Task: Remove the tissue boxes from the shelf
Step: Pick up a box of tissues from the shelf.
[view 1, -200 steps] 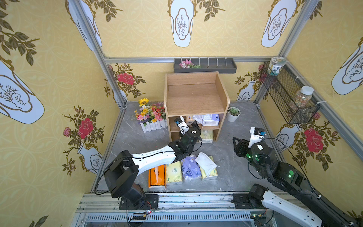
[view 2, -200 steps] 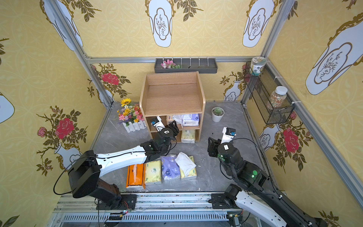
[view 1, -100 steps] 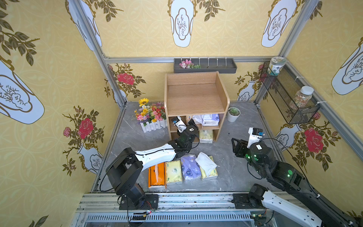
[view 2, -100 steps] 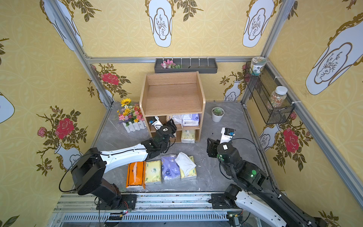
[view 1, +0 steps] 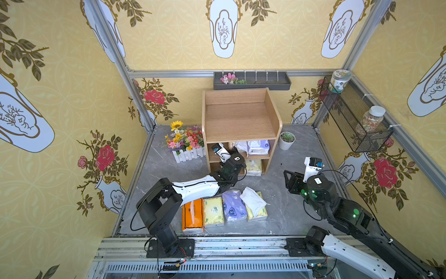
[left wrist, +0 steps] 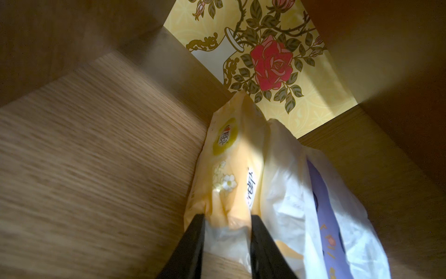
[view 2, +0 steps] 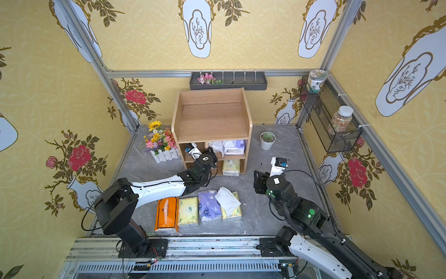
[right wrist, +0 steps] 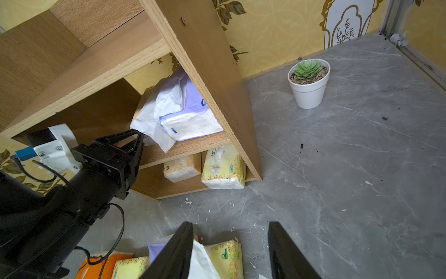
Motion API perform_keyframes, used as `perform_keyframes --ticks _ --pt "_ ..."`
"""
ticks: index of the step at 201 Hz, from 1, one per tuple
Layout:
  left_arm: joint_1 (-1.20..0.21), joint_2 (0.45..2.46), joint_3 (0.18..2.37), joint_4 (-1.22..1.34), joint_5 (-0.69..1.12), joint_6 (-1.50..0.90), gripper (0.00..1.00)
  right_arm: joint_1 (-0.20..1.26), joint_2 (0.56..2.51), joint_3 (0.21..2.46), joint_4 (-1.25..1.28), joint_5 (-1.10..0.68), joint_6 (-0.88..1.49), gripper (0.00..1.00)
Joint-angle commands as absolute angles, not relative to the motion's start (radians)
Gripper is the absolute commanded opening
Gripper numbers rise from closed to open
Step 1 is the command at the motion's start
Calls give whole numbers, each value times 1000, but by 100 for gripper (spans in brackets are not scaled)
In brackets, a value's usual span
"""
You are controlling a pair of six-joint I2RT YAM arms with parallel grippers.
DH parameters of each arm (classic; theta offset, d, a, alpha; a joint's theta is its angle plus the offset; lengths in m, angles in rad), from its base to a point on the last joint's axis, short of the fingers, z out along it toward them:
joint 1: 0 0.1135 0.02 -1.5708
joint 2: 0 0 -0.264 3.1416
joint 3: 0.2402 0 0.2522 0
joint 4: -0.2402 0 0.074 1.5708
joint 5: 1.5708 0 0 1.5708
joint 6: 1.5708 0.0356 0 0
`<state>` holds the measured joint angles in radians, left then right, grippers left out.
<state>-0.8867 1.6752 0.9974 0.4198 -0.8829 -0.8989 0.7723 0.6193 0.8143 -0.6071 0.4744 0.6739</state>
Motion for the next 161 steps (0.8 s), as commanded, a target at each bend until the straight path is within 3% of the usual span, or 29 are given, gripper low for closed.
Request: perform_keyframes --ticks 1,74,161 --pt "-887 1680 987 456 -893 -909 28 772 622 827 -600 477 672 54" --pt "-891 1626 947 469 -907 -910 0 772 616 825 -615 472 680 54" --pt "-986 1444 781 453 -960 -981 0 772 666 811 -539 362 767 59"
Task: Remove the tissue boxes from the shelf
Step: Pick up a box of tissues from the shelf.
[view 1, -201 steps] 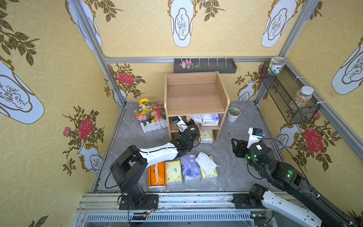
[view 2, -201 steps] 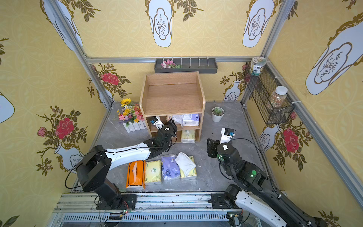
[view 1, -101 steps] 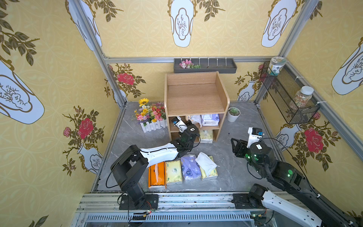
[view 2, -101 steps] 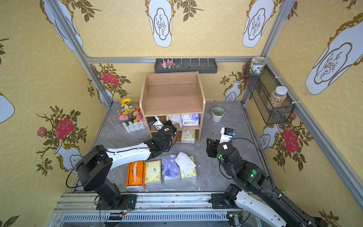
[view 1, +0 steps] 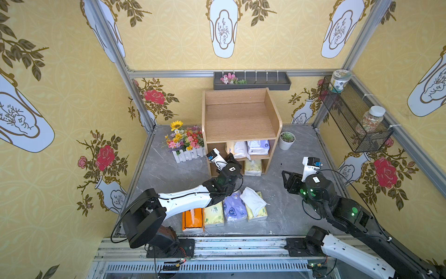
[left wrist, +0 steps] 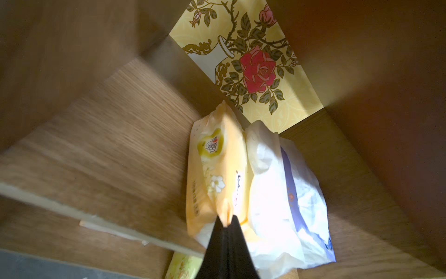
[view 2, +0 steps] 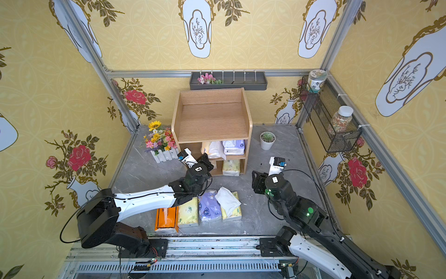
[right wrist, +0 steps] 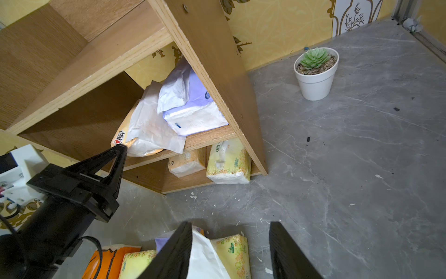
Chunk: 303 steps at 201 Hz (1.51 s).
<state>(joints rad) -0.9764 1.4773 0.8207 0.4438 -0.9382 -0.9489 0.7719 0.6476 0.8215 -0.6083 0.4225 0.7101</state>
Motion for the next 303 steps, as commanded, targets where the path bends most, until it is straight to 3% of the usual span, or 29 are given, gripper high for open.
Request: perform_keyframes --ticks 1,65,106,129,234,303 --pt "-987 1443 779 454 -961 -982 0 772 668 810 -536 359 771 60" --pt "-1009 1335 697 457 -942 -962 0 772 835 736 -167 100 934 77" --pt "-1018 1253 624 471 -923 -943 0 761 967 705 85 1 1028 96" --pt "-1022 1224 592 498 -880 -903 0 748 1041 686 217 -47 1094 100" --pt "-1026 1194 530 569 -831 -872 0 728 1296 703 517 -115 1207 96" --pt "-1032 1185 526 571 -826 -881 0 730 1385 724 659 -124 1228 68"
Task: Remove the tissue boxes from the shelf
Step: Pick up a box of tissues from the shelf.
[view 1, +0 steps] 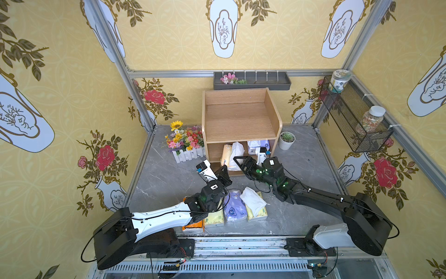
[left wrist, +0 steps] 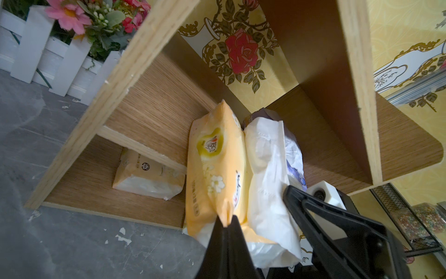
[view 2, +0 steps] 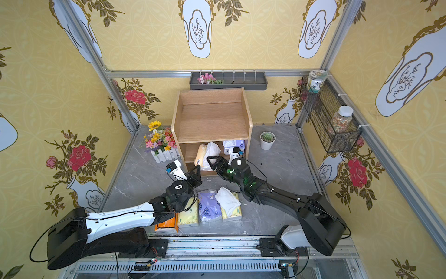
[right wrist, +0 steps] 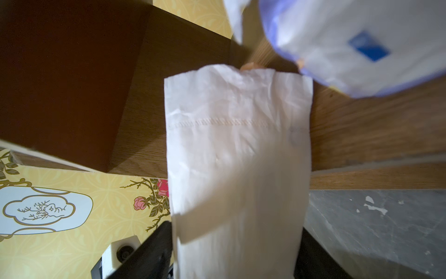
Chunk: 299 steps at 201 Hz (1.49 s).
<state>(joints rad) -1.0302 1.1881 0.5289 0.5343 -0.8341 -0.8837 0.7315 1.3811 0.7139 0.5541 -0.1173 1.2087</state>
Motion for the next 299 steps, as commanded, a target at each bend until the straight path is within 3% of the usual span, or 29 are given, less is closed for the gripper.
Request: perform_keyframes --ticks 1,17,40,73,113,138,190,229,299 --pt "-1031 1185 526 571 -825 -881 0 730 1385 724 659 -124 1228 67" --pt "-1033 1189 531 571 -811 -874 0 730 1385 726 663 -126 1230 61" --pt "-1036 1183 533 571 -794 -867 9 730 1384 723 673 -128 1232 50" --pt "-1037 1155 528 574 -774 -855 20 728 1378 712 675 -129 1236 44" --pt "-1035 1097 497 570 -744 -845 50 733 1342 714 642 -132 1208 39" --pt "-1035 1022 442 559 -729 -870 62 739 1299 707 597 -129 1192 36" --pt "-1036 823 417 357 -687 -944 71 737 1177 662 439 -139 1121 33" --pt "-1025 807 460 240 -620 -1019 84 712 1070 655 256 -215 994 34" --pt "-919 1046 417 728 -139 -1255 92 504 882 676 -63 -509 901 33"
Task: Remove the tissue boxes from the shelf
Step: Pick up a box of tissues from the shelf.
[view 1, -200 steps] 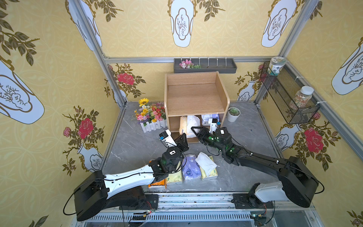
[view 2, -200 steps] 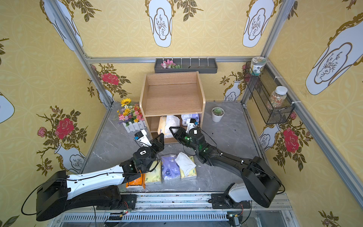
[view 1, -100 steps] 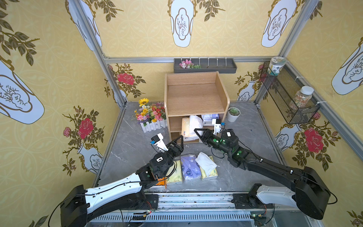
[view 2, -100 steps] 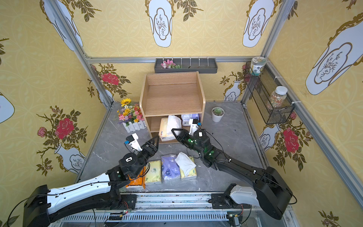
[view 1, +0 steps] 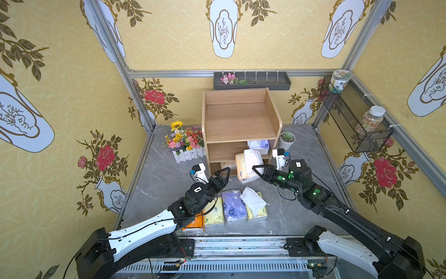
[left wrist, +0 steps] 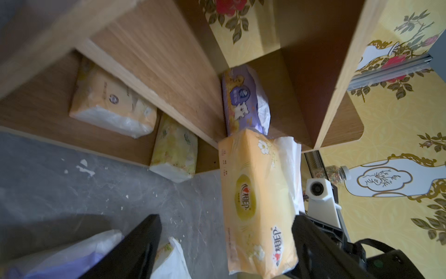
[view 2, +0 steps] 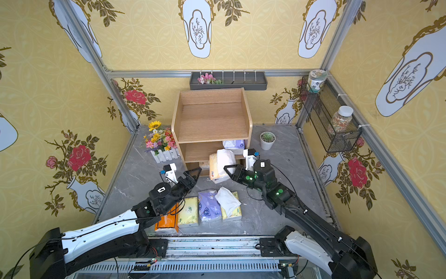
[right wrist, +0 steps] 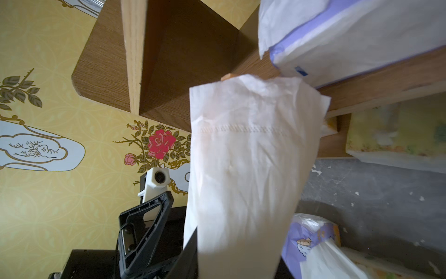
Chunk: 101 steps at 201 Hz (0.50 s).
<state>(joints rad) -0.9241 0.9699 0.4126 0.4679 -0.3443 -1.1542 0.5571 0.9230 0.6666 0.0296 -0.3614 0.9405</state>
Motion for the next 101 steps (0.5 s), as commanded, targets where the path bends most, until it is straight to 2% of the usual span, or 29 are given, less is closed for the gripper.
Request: perform_keyframes --ticks 1,63,101 --pt "-919 1051 418 735 -135 -1258 92 502 880 675 -65 -512 901 33" --pt "-920 1400 471 1155 11 -1461 92 411 781 657 -96 -666 944 32" --pt "-926 1499 512 1262 18 -1499 81 360 734 640 -97 -718 987 32"
